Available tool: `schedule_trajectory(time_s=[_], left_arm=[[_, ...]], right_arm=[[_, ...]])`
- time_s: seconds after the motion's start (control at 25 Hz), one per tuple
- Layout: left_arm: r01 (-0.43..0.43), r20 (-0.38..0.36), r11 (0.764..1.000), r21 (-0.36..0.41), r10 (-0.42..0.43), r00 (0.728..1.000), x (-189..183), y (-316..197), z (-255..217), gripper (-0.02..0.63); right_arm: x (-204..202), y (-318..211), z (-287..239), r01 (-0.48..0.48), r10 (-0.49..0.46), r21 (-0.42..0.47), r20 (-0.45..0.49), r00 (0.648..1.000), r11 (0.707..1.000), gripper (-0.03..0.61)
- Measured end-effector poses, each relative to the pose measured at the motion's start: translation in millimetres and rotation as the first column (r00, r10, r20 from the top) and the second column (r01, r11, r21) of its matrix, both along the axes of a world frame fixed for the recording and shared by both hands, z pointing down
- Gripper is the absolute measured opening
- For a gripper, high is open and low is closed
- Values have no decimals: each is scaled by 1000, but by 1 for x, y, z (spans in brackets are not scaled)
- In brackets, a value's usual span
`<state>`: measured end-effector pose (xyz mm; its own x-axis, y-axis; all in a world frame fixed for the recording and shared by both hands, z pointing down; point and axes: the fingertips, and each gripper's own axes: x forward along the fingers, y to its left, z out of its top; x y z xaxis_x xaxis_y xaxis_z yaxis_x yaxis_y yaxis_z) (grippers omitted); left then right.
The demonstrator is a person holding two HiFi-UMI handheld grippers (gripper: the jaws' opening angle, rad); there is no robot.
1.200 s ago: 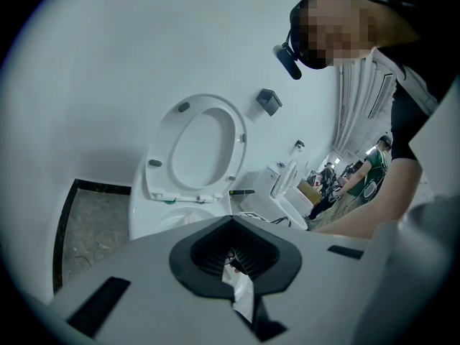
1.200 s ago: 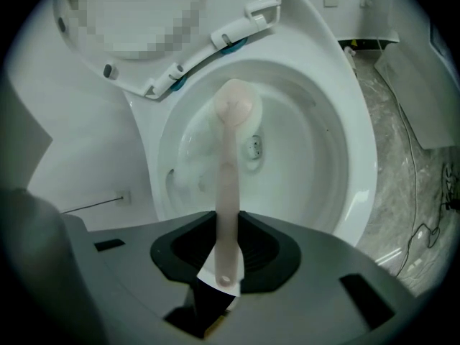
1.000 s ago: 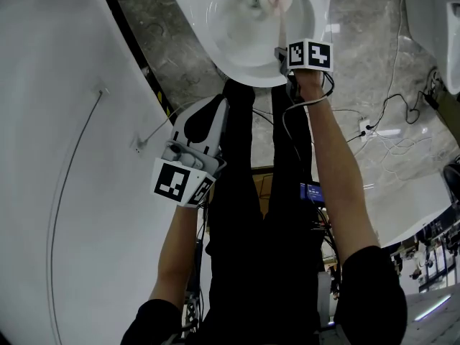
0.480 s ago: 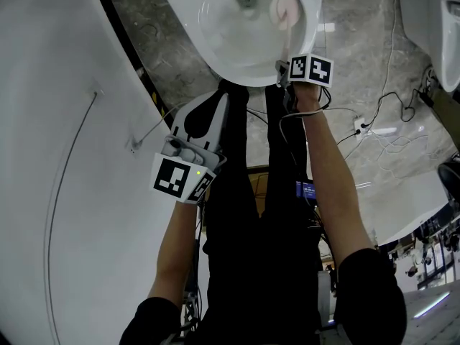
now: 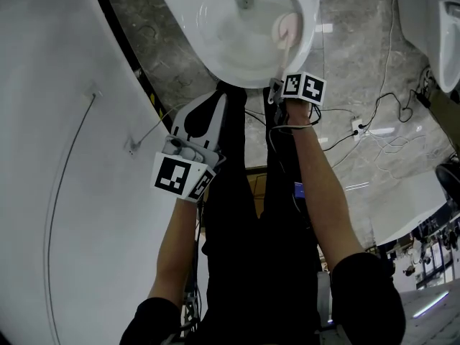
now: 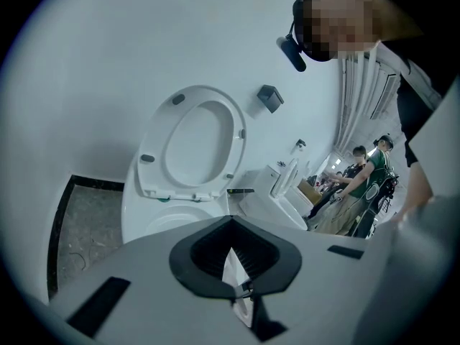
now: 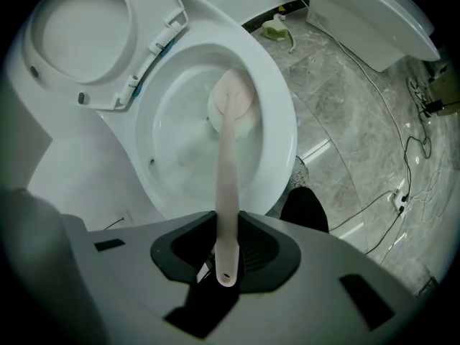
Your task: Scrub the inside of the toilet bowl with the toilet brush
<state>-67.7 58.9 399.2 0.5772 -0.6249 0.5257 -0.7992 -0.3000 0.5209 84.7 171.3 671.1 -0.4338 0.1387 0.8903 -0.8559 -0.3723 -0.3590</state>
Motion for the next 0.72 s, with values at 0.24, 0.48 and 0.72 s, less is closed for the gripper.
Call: schedule_trajectory(time_s=[0.24, 0.48, 0.72], left_arm=[[4, -9, 1000, 0, -4, 1000, -1, 2, -1, 9], [2, -5, 1000, -4, -2, 1000, -4, 2, 0, 9], [11, -4, 1000, -11, -11, 1000, -11, 8, 1, 9]], right_arm=[[3, -10, 3, 45, -45, 16, -20, 999, 999, 101], [11, -47, 11, 175, -172, 57, -55, 984, 983, 101], [12, -85, 19, 336, -329, 75, -101, 939, 939, 101]])
